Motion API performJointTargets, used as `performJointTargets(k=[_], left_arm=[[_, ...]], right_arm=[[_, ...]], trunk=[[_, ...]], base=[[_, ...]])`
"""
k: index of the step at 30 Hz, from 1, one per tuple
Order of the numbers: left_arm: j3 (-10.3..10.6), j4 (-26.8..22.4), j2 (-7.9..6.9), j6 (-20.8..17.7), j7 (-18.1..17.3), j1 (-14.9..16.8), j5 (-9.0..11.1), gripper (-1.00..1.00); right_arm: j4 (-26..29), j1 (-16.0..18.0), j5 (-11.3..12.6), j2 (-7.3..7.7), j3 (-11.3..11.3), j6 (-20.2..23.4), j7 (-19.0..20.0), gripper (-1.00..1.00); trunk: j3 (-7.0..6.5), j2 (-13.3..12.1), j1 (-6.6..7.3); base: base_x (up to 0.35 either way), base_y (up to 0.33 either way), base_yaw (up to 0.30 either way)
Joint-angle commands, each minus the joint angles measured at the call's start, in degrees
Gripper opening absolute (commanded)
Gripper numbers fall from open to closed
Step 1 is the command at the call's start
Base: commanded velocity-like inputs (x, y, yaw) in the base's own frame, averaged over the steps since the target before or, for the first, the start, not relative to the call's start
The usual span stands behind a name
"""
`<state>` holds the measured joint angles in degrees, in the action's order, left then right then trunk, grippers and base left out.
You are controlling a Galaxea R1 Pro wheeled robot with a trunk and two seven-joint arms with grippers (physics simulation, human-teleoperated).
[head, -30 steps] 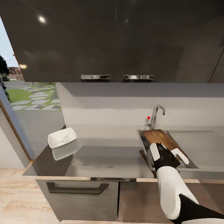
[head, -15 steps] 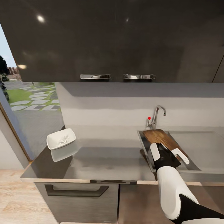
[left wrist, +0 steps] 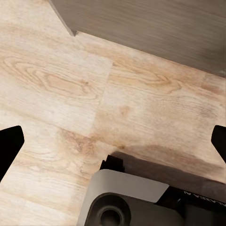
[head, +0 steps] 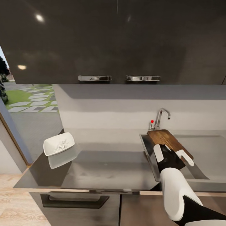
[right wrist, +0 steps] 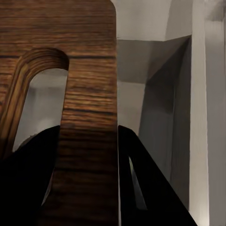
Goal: In the kitchen, take the Vidalia onion out of the sink, dice it on the chopping board with the paring knife, put the diced onion into the bowl on the countertop, then place both the paring knife and the chopping board into the sink.
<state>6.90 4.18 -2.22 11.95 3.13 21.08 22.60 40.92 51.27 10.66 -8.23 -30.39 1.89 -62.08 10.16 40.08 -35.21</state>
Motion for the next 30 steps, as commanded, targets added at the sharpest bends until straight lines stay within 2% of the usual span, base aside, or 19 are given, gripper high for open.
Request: performJointTargets(k=[1, 8, 15, 30], left_arm=[[0.49, 0.21, 0.02, 0.33, 0.03, 0.1, 0.34, 1.0], [0.49, 0.22, 0.02, 0.27, 0.03, 0.1, 0.34, 1.0], [0.49, 0.22, 0.02, 0.26, 0.06, 0.1, 0.34, 1.0], [0.49, 0.18, 0.02, 0.26, 0.15, 0.1, 0.34, 1.0]], right_arm=[[-0.13, 0.06, 0.09, 0.06, -0.13, 0.11, -0.07, -1.0], [-2.04, 0.06, 0.07, 1.36, -0.78, -0.44, -0.06, -1.0], [-7.09, 0.06, 0.14, 2.02, -1.25, -5.08, -0.05, -1.0], [-8.05, 0.06, 0.15, 2.17, -1.34, -5.75, -0.05, -1.0]], trunk=[[0.09, 0.08, -0.02], [0.09, 0.08, -0.02], [0.09, 0.08, -0.02], [0.09, 0.08, -0.02]], base=[[0.004, 0.0, 0.0], [0.001, 0.0, 0.0], [0.0, 0.0, 0.0], [0.0, 0.0, 0.0]])
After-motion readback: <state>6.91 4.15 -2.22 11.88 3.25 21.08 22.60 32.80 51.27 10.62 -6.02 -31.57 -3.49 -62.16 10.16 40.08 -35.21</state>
